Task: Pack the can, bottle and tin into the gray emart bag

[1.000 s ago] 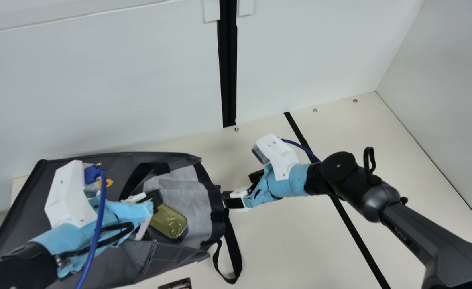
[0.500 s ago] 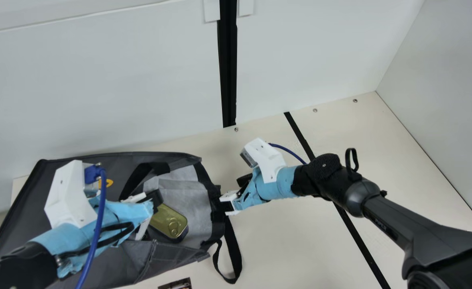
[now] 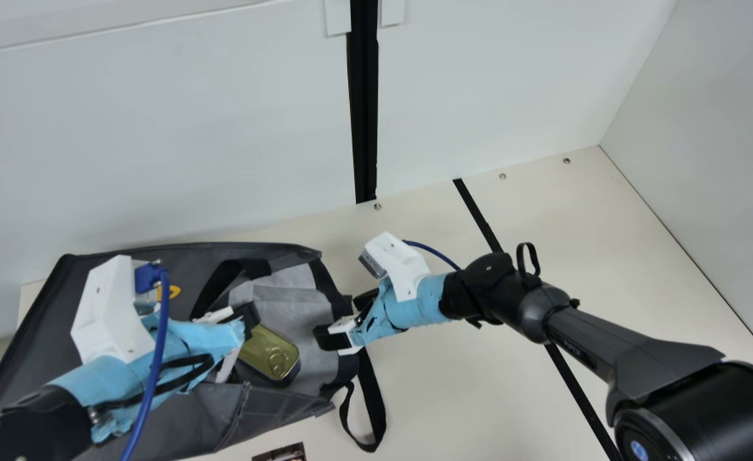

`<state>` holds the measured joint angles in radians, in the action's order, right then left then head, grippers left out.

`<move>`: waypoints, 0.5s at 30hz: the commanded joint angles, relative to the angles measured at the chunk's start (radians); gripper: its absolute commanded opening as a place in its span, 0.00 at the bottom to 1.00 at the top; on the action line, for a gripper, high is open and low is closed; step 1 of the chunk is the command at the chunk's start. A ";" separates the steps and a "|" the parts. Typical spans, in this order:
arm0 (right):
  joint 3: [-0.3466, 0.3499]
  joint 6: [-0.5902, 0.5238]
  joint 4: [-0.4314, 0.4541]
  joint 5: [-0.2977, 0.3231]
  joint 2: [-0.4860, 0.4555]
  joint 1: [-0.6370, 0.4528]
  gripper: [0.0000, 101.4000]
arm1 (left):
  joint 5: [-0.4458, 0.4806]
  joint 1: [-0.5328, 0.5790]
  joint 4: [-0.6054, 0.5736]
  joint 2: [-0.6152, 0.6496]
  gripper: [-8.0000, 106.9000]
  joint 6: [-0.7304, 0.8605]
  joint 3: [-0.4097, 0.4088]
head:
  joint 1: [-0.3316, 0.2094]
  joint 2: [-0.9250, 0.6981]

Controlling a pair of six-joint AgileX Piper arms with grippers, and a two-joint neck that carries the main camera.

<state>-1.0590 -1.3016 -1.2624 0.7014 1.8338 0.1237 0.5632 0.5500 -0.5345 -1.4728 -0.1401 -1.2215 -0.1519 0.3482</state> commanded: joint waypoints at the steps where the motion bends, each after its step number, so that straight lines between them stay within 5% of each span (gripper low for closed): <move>1: -0.005 -0.007 -0.010 0.001 0.010 0.008 0.90 | 0.000 0.000 0.000 0.000 0.16 0.000 0.000 | -0.023 0.001; 15: -0.045 -0.043 -0.082 -0.003 0.086 0.057 0.90 | 0.000 0.000 0.000 0.000 0.16 0.000 0.000 | -0.023 0.001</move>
<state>-1.1026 -1.3428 -1.3431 0.6971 1.9182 0.1789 0.5632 0.5500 -0.5345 -1.4728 -0.1401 -1.2215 -0.1519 0.3482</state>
